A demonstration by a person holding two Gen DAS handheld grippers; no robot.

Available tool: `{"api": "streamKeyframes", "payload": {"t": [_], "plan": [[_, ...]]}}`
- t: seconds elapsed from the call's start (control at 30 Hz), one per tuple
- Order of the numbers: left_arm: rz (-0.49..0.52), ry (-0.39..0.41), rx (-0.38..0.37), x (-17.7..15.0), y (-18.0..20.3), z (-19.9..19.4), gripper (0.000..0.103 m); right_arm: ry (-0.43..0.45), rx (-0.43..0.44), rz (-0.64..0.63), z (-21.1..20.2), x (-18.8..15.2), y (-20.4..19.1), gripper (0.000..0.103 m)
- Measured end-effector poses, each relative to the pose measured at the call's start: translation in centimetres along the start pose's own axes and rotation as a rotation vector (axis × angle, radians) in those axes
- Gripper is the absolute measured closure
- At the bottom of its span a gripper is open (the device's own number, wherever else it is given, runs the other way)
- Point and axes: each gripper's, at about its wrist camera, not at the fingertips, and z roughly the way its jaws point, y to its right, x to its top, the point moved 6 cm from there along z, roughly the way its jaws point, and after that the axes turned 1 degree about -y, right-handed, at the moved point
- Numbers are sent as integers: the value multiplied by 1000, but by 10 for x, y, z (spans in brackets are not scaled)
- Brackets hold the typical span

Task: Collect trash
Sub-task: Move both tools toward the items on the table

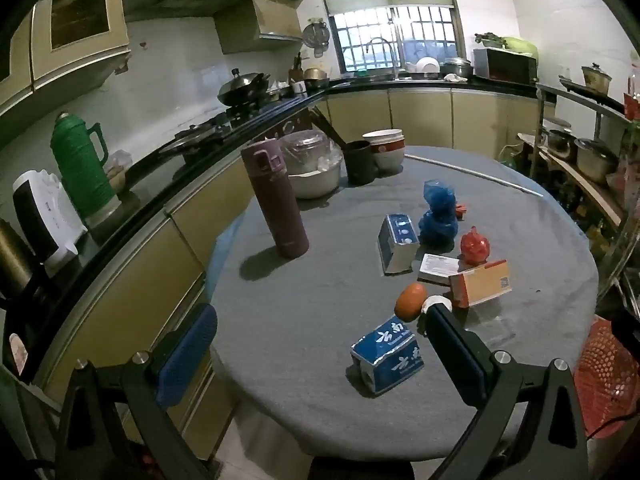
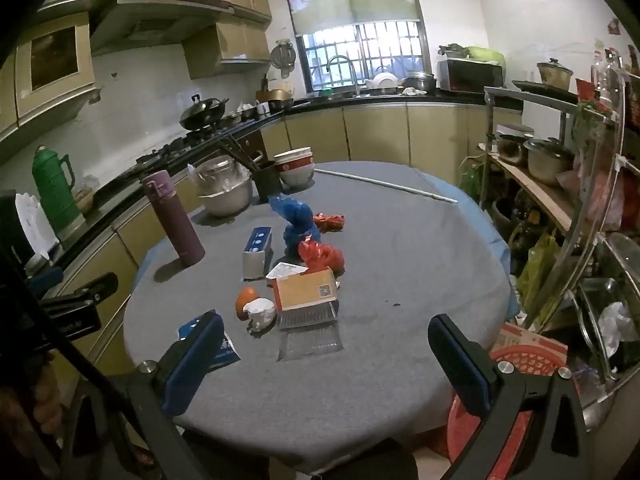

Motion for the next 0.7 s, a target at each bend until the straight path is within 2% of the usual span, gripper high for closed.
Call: {"api": "streamKeyframes", "payload": {"t": [0.27, 0.47, 0.7], "plan": [[8, 7, -4, 0, 2, -5, 0, -5, 3, 16, -2, -1, -2, 0], [9, 8, -5, -1, 3, -6, 0, 23, 6, 1, -2, -1, 2, 0], [9, 10, -11, -1, 3, -8, 0, -3, 3, -3, -2, -2, -4, 0]]}}
